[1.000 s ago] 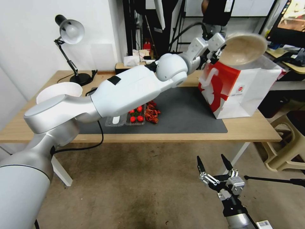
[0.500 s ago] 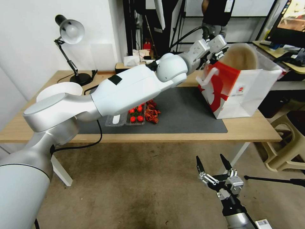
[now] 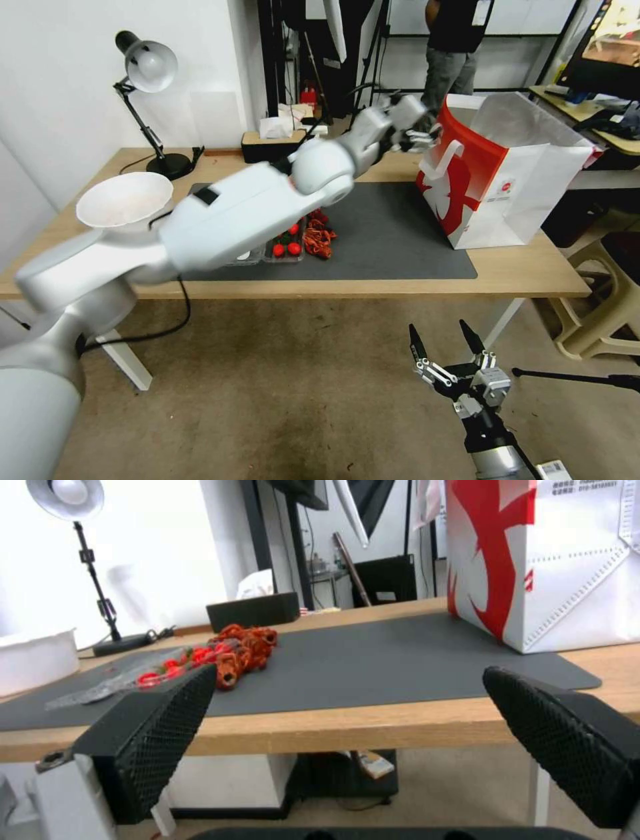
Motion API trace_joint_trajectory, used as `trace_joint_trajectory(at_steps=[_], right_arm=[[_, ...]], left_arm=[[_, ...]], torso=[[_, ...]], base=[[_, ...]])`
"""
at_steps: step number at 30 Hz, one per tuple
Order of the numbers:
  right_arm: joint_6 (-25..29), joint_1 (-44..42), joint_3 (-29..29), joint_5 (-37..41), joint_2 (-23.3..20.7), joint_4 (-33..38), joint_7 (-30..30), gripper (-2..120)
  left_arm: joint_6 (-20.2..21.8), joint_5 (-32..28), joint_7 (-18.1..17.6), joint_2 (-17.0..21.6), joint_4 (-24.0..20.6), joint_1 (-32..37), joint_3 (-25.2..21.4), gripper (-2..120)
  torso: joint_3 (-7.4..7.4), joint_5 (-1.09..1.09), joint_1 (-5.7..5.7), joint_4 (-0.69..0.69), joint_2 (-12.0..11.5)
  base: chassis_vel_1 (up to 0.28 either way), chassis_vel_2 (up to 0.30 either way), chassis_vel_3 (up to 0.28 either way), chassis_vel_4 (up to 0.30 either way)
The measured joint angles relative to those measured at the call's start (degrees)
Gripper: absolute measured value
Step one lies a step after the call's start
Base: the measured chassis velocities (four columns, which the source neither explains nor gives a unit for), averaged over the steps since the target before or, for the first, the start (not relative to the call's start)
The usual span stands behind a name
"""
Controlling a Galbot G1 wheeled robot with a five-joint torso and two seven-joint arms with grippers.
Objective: Pick up the trash from the table and place it into the takeout bag.
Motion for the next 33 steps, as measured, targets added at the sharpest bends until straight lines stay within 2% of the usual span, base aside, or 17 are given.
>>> trace_joint_trajectory(at_steps=[1, 3, 5, 7, 9, 10, 13, 14, 16, 20, 21, 24, 26, 27, 30, 32, 33], right_arm=[[0.0, 0.0, 0.0, 0.0, 0.0, 0.0, 0.0, 100], [-0.06, -0.3, -0.03, 0.0, -0.07, 0.95, -0.02, 100], [-0.06, -0.43, -0.05, 0.0, 0.02, 1.3, -0.02, 100], [-0.06, -0.78, -0.36, 0.0, 0.23, 1.93, -0.07, 100], [0.01, -0.78, -0.46, -0.01, 0.35, 1.95, -0.21, 100], [0.01, -0.78, -0.46, -0.01, 0.35, 1.95, -0.21, 100], [0.11, -0.58, -0.89, 0.1, 0.32, 1.95, -0.35, 100], [0.11, -0.58, -0.89, 0.1, 0.32, 1.95, -0.35, 100], [-0.03, -0.24, -1.05, 0.42, 0.38, 2.14, -0.35, 100], [-0.14, -0.13, -1.19, 0.51, 0.26, 2.21, -0.34, 100], [-0.25, -0.09, -1.49, 0.51, -0.07, 2.29, -0.34, 100], [-0.29, -0.05, -1.68, 0.51, -0.25, 2.3, -0.33, 100], [-0.34, 0.16, -1.87, 0.51, -0.54, 2.3, -0.32, 100], [-0.34, 0.16, -1.87, 0.51, -0.54, 2.3, -0.32, 100], [-0.51, 0.44, -1.98, 0.57, -0.98, 2.3, -0.23, 100], [-0.55, 0.46, -1.98, 0.62, -1.09, 2.3, -0.21, 100], [-0.62, 0.56, -1.9, 0.78, -1.41, 2.3, -0.17, 100]], left_arm=[[0.0, 0.0, 0.0, 0.0, 0.0, 0.0, 0.0, 99], [-0.98, -0.13, -1.22, 4.7, -3.77, 5.0, -1.75, 100], [-1.01, -0.49, -2.59, 6.26, -5.36, 7.06, -3.17, 100], [-0.69, -1.29, -4.77, 10.72, -9.17, 12.02, -6.86, 100], [-0.37, -1.27, -5.27, 18.73, -15.05, 20.13, -13.3, 100], [-0.37, -1.27, -5.27, 18.73, -15.05, 20.13, -13.3, 100], [-0.01, -1.28, -4.6, 26.53, -22.64, 34.59, -25.81, 100], [-0.01, -1.28, -4.6, 26.53, -22.64, 34.59, -25.81, 100], [0.27, -1.01, -4.82, 29.32, -27.07, 46.78, -35.93, 100], [0.03, -0.69, -5.08, 30.5, -29.77, 53.75, -41.44, 100], [-1.19, -0.14, -5.47, 31.5, -32.53, 61.54, -47.65, 100], [-2.34, 0.34, -5.67, 31.7, -33.96, 66.03, -51.04, 100], [-4.4, 1.72, -6.64, 30.69, -36.28, 73.91, -56.96, 100], [-4.4, 1.72, -6.64, 30.69, -36.28, 73.91, -56.96, 100], [-6.53, 2.89, -8.25, 28.45, -38.43, 83.12, -63.09, 100], [-6.89, 3.14, -8.36, 28.13, -38.76, 84.39, -63.94, 100], [-8.07, 3.95, -8.56, 26.95, -39.93, 88.3, -67.04, 100]], torso=[[0.0, 0.0, 0.0, 0.0, 0.0], [0.0, -0.02, 0.0, 0.0, 0.0], [0.0, -0.02, 0.0, 0.01, 0.0], [0.0, -0.02, 0.0, -0.02, 0.0], [0.0, -0.03, 0.0, 0.01, 0.0], [0.0, -0.03, 0.0, 0.01, 0.0], [-0.01, -0.01, -0.01, 0.01, 0.01], [-0.01, -0.01, -0.01, 0.01, 0.01], [-0.01, -0.03, 0.0, 0.02, 0.01], [-0.01, -0.01, 0.0, 0.0, 0.01], [-0.01, 0.0, -0.01, 0.01, 0.01], [-0.01, -0.02, -0.01, 0.01, 0.01], [-0.01, 0.02, 0.0, -0.01, 0.01], [-0.01, 0.02, 0.0, -0.01, 0.01], [0.0, -0.01, -0.01, 0.0, 0.01], [0.0, -0.01, -0.01, 0.0, 0.01], [0.0, -0.01, -0.01, 0.0, 0.01]], base=[[0.0, 0.0, 0.0, 0.0], [0.0, 0.0, 0.0, 0.0], [0.0, 0.0, 0.0, 0.0], [0.0, 0.0, 0.0, 0.0], [0.0, 0.0, 0.0, 0.0], [0.0, 0.0, 0.0, 0.0], [0.0, 0.0, 0.0, 0.0], [0.0, 0.0, 0.0, 0.0], [0.0, 0.0, 0.0, 0.0], [0.0, 0.0, 0.0, 0.0], [0.0, 0.0, 0.0, 0.0], [0.0, 0.0, 0.0, 0.0], [0.0, 0.0, 0.0, 0.0], [0.0, 0.0, 0.0, 0.0], [0.0, 0.0, 0.0, 0.0], [0.0, 0.0, 0.0, 0.0], [0.0, 0.0, 0.0, 0.0]])
